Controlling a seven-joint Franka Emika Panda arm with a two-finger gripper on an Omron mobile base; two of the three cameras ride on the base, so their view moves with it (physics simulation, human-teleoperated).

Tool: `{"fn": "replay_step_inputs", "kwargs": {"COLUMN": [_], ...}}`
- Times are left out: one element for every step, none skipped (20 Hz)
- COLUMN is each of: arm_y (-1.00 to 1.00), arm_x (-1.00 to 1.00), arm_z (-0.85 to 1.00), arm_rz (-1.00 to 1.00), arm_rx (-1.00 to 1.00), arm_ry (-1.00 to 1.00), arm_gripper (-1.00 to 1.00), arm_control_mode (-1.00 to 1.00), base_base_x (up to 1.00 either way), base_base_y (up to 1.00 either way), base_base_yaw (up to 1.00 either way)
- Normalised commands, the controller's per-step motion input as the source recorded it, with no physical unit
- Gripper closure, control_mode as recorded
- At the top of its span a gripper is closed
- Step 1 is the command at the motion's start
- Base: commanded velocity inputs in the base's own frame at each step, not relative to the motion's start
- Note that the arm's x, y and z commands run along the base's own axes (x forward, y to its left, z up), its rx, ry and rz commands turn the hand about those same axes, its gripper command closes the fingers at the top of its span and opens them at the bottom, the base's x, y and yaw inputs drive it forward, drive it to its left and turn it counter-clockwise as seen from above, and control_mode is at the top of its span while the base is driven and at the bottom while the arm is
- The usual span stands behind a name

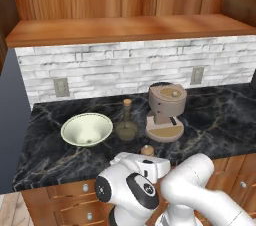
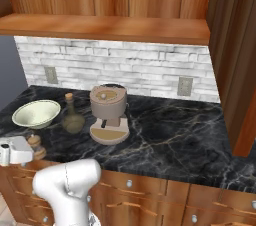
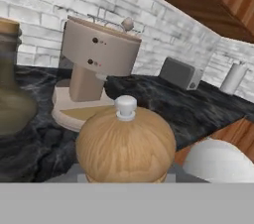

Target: Retrieve the bottle and the shaker from the cabinet and place them next to the mixing bowl on the counter. Then add garlic from the fridge to the mixing bowl.

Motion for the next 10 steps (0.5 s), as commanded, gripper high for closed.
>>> {"fn": "replay_step_inputs", "kwargs": {"arm_y": [0.0, 0.0, 0.06, 0.13, 0.17, 0.29, 0.29, 0.34, 0.35, 0.37], "arm_x": [0.41, 0.41, 0.41, 0.31, 0.28, 0.24, 0.3, 0.34, 0.33, 0.32], "arm_z": [-0.19, -0.06, -0.11, -0.21, -0.23, -0.18, -0.11, -0.13, -0.16, -0.14], "arm_rz": [0.0, 0.0, 0.0, 0.0, 0.0, 0.01, 0.03, 0.03, 0.04, 0.05], "arm_rx": [0.0, 0.0, 0.0, 0.0, 0.0, 0.02, 0.02, 0.0, 0.0, 0.01], "arm_ry": [-0.11, -0.05, -0.03, -0.02, 0.0, 0.0, 0.0, 0.0, 0.0, 0.0], "arm_gripper": [1.0, 1.0, 1.0, 1.0, 1.0, 1.0, 1.0, 1.0, 1.0, 1.0], "arm_control_mode": [-1.0, -1.0, -1.0, -1.0, -1.0, -1.0, -1.0, -1.0, -1.0, -1.0], "base_base_x": [0.0, 0.0, 0.0, 0.0, 0.0, 0.0, 0.0, 0.0, 0.0, 0.0], "base_base_y": [0.0, 0.0, 0.0, 0.0, 0.0, 0.0, 0.0, 0.0, 0.0, 0.0], "base_base_yaw": [0.0, 0.0, 0.0, 0.0, 0.0, 0.0, 0.0, 0.0, 0.0, 0.0]}}
